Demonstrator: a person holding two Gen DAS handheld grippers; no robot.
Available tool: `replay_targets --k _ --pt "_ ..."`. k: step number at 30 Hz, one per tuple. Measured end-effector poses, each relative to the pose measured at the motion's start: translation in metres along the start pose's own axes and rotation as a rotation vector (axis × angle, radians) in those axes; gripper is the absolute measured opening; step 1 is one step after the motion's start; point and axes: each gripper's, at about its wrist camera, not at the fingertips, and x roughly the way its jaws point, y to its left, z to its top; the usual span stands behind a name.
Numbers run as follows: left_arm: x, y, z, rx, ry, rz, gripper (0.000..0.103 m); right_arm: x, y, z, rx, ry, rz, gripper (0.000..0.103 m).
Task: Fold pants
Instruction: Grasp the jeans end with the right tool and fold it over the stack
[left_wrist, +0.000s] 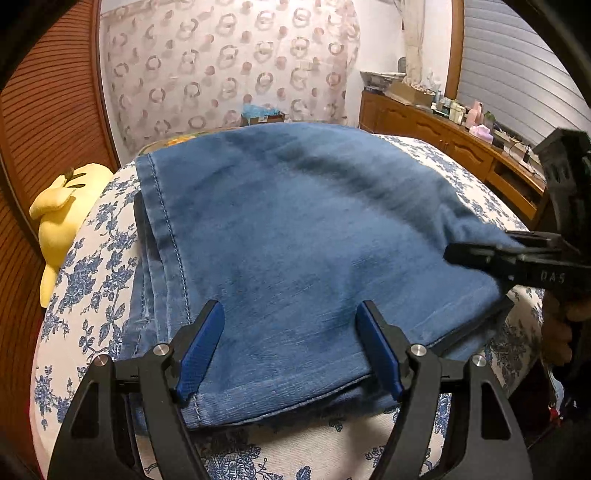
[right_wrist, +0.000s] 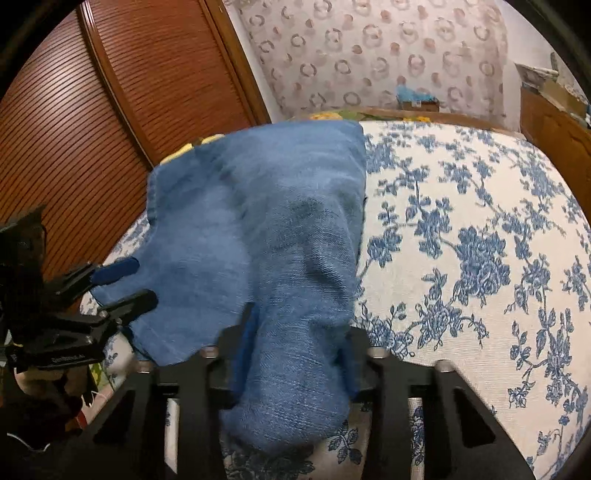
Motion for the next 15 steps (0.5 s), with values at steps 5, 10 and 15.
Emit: replay_targets --k 5,10,15 --pt "-0.01 0.008 0.001 -0.025 -0.008 0.003 0.075 -0.024 0.018 0.014 -0.044 -0.073 0.011 0.018" --pt "-0.034 0.03 -0.002 -0.068 -0.035 0.032 0.075 -0.046 0.045 0.041 -0.11 -0.142 0.055 0.015" --pt "-0.06 0.054 -0.01 -0.104 -0.062 0.07 0.075 -0.049 0.091 0.063 -0.224 -0.167 0.105 0.013"
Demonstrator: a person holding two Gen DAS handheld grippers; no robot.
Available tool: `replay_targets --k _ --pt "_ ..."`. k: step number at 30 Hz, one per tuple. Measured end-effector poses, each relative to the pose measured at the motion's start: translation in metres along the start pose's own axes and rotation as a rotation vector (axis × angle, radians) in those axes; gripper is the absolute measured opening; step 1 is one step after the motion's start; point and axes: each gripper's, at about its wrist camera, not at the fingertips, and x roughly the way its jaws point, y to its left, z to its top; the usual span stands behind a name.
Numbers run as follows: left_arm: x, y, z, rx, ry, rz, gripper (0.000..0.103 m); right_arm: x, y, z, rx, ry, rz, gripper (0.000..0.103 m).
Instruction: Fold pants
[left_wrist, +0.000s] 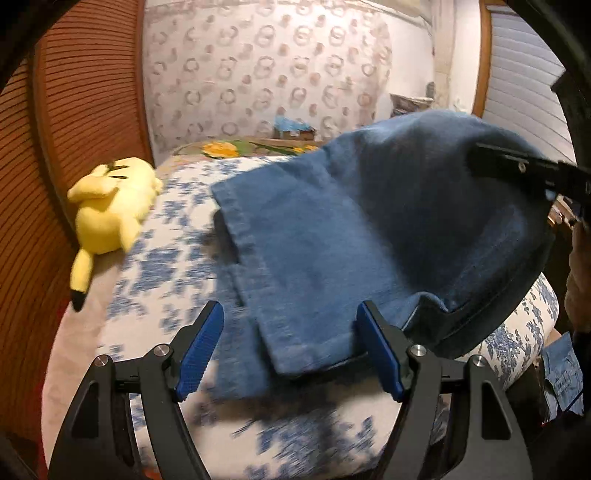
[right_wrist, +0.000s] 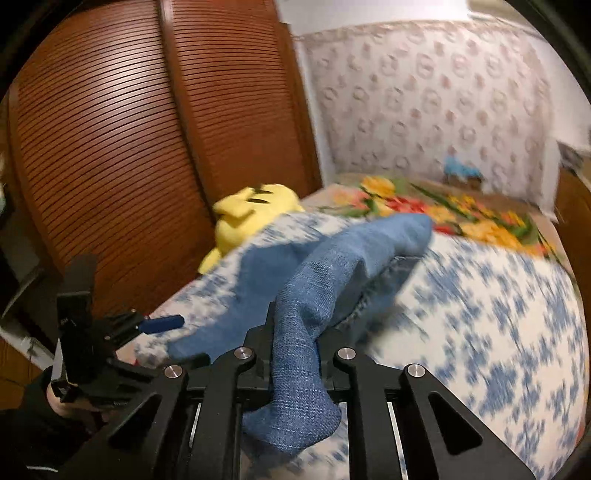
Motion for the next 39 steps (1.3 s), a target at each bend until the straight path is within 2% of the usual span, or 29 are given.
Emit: replay_targets --k 4,8,13,19,25,28,33,39 --pt "-0.023 0.03 -0.002 -0.042 -0.031 0.054 0.075 0.022 0.029 0.015 -0.068 0.004 0.066 0.013" --pt "-0.039 0.056 -0.002 -0.082 -0.054 0.111 0.075 0.058 0.051 0.016 -0.109 0.049 0.138 0.012" --pt "-0.049 0.081 -0.002 -0.119 -0.071 0.157 0.075 0.104 0.071 -0.005 -0.134 0.157 0.219 0.012" --pt "-0.05 0.089 -0.002 -0.137 -0.076 0.185 0.075 0.136 0.08 -0.036 -0.164 0.267 0.243 0.015" --pt "-0.048 0.086 0.003 -0.123 -0.084 0.173 0.075 0.114 0.08 -0.024 -0.153 0.206 0.241 0.041" --pt "-0.051 0.082 0.007 -0.119 -0.098 0.172 0.075 0.094 0.08 -0.019 -0.159 0.161 0.234 0.044" --pt "-0.055 0.07 0.016 -0.104 -0.119 0.147 0.075 0.07 0.064 -0.018 -0.159 0.085 0.167 0.046" --pt "-0.042 0.043 0.017 -0.064 -0.098 0.085 0.076 0.078 0.041 -0.021 -0.129 0.071 0.045 0.049"
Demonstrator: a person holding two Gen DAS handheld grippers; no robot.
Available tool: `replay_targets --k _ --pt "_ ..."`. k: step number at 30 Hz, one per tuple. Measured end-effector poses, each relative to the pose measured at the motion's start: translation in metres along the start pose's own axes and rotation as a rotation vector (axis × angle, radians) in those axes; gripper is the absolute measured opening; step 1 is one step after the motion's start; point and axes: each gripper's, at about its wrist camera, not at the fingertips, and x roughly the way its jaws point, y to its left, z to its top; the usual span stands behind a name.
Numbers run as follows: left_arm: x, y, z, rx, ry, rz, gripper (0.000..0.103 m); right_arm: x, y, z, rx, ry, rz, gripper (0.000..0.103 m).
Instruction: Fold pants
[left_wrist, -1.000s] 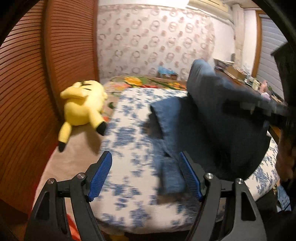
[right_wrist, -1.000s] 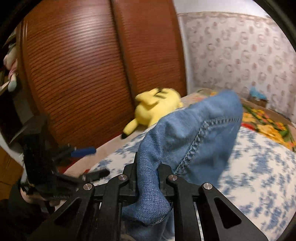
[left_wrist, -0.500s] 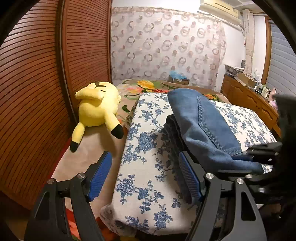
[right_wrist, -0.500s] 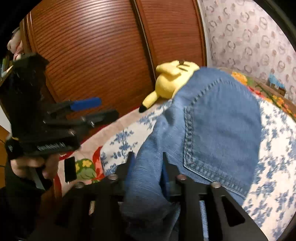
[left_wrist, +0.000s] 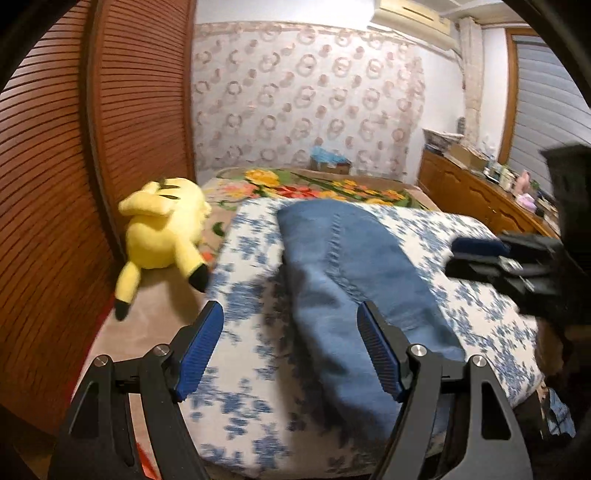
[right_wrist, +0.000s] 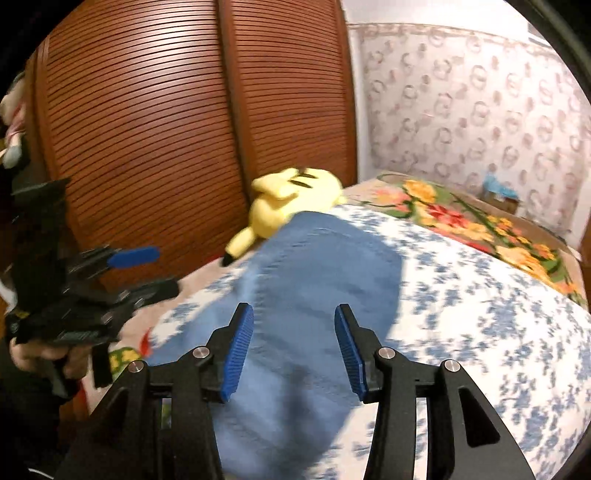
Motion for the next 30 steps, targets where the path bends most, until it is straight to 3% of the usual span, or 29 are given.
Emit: replay_targets --k 10,15,20,30 --pt "0.028 -0.021 -0.026 0.048 0.11 -0.032 0.076 0.017 -0.024 0.015 0.038 0.047 -0.07 0.06" --pt "0.032 -0.019 -0.031 0.036 0.123 -0.038 0.076 0.021 -0.035 0.021 0.06 0.071 -0.053 0.062" --pt "0.038 -0.018 -0.037 0.038 0.137 -0.035 0.076 0.053 -0.051 0.023 0.081 0.103 -0.028 0.065" --pt "0.053 -0.008 -0.037 0.001 0.162 -0.053 0.076 0.109 -0.085 0.026 0.147 0.197 0.147 0.075"
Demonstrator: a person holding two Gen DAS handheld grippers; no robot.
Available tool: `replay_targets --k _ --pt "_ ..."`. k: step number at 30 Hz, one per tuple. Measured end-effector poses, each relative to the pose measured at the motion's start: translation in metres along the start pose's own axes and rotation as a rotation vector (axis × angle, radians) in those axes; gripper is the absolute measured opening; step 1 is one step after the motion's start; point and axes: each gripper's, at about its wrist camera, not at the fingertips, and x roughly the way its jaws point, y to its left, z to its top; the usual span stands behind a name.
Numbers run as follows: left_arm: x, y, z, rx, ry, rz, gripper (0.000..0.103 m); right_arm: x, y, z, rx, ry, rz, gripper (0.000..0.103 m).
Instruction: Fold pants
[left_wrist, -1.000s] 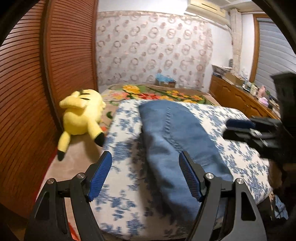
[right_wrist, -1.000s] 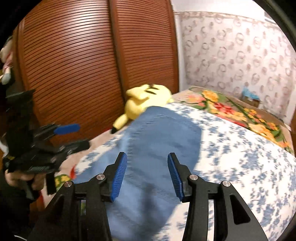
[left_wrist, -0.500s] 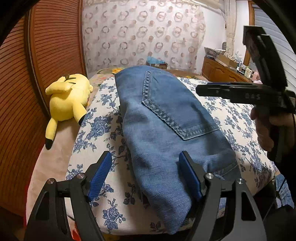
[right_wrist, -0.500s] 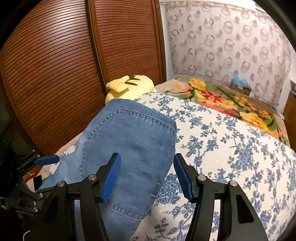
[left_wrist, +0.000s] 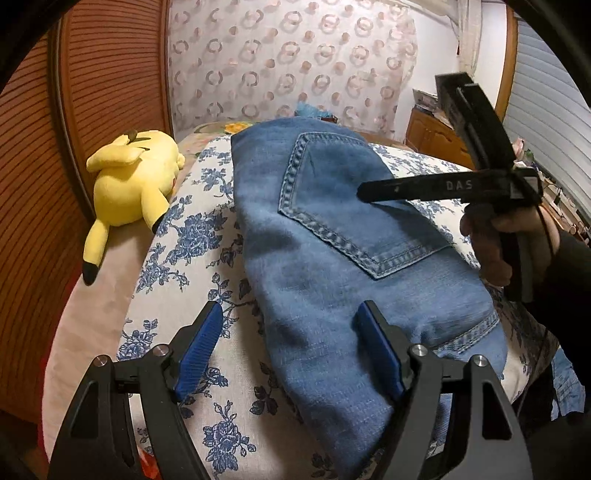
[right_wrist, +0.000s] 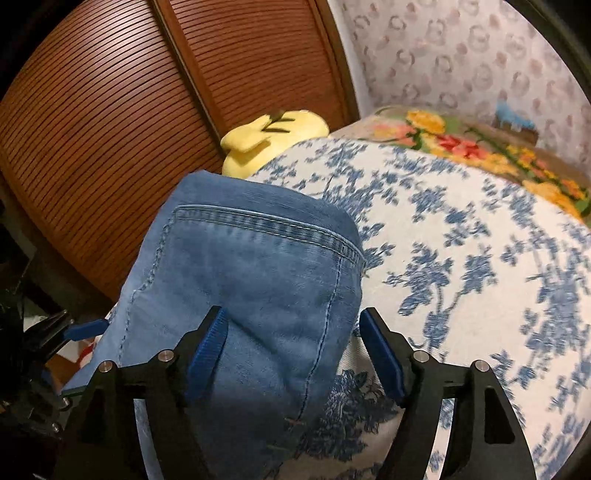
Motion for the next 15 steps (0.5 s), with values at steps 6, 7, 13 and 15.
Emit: replay_targets --k 6,7,13,15 --pt "0.002 0.004 0.001 -0.018 0.001 -0.019 0.076 0.014 -0.005 0.008 -0.017 0.033 0.08 0.07" --pt "0.003 0.005 0.002 -0.018 0.004 -0.022 0.076 0.015 -0.005 0.009 -0.025 0.036 0.088 0.062" --pt "0.005 0.014 0.011 -0.036 0.006 -0.012 0.076 0.008 0.004 0.032 -0.107 0.014 0.156 0.025" --pt "0.005 0.019 0.015 -0.048 0.001 -0.003 0.076 0.01 0.013 0.043 -0.138 0.008 0.162 0.023"
